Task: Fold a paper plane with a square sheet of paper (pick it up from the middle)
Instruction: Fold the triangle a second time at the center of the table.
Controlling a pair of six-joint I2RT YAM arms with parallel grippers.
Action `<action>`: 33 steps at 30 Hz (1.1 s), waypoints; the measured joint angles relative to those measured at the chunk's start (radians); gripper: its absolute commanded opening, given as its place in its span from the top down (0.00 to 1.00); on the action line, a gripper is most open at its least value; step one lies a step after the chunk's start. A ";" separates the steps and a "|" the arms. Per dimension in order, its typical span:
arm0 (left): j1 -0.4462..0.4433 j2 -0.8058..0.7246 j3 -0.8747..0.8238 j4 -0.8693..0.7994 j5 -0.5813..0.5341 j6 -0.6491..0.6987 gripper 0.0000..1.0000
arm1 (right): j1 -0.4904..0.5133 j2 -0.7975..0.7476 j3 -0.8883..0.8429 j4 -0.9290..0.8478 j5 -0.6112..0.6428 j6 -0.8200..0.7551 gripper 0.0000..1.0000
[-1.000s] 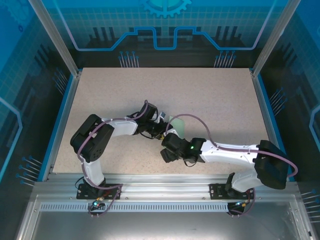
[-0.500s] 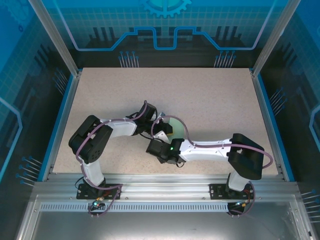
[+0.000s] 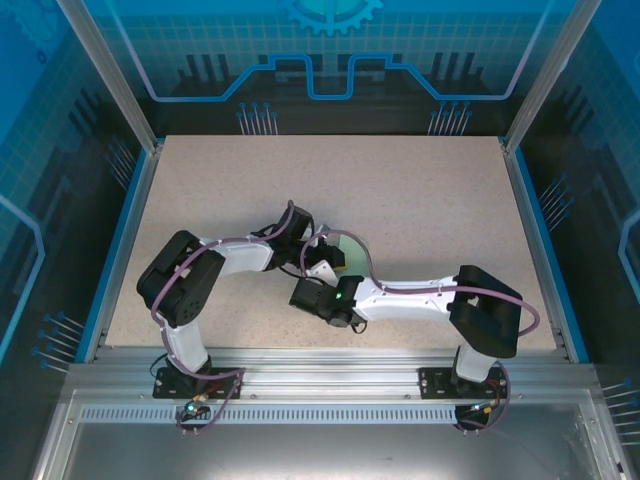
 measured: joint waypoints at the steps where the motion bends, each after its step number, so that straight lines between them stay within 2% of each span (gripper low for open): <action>1: 0.000 0.000 0.000 0.000 0.000 0.000 0.66 | 0.000 0.000 0.000 0.000 0.000 0.000 0.74; 8: 0.000 0.000 0.000 -0.004 0.000 0.001 0.66 | -0.001 -0.009 0.000 0.002 -0.006 -0.013 0.88; 13: 0.000 0.000 0.000 -0.014 0.000 0.002 0.64 | -0.010 -0.032 -0.010 0.022 -0.037 -0.032 0.94; 17: 0.000 0.000 0.000 -0.026 -0.008 0.009 0.55 | -0.042 -0.076 -0.053 0.072 -0.098 -0.050 0.94; 18: 0.000 -0.002 0.000 -0.033 -0.016 0.013 0.51 | -0.060 -0.094 -0.074 0.093 -0.126 -0.058 0.95; 25: 0.001 -0.045 0.000 -0.090 -0.112 0.027 0.43 | -0.241 -0.219 -0.234 0.261 -0.389 -0.109 0.94; 33: 0.001 -0.120 -0.001 -0.109 -0.193 0.027 0.46 | -0.423 -0.240 -0.311 0.374 -0.659 -0.173 0.94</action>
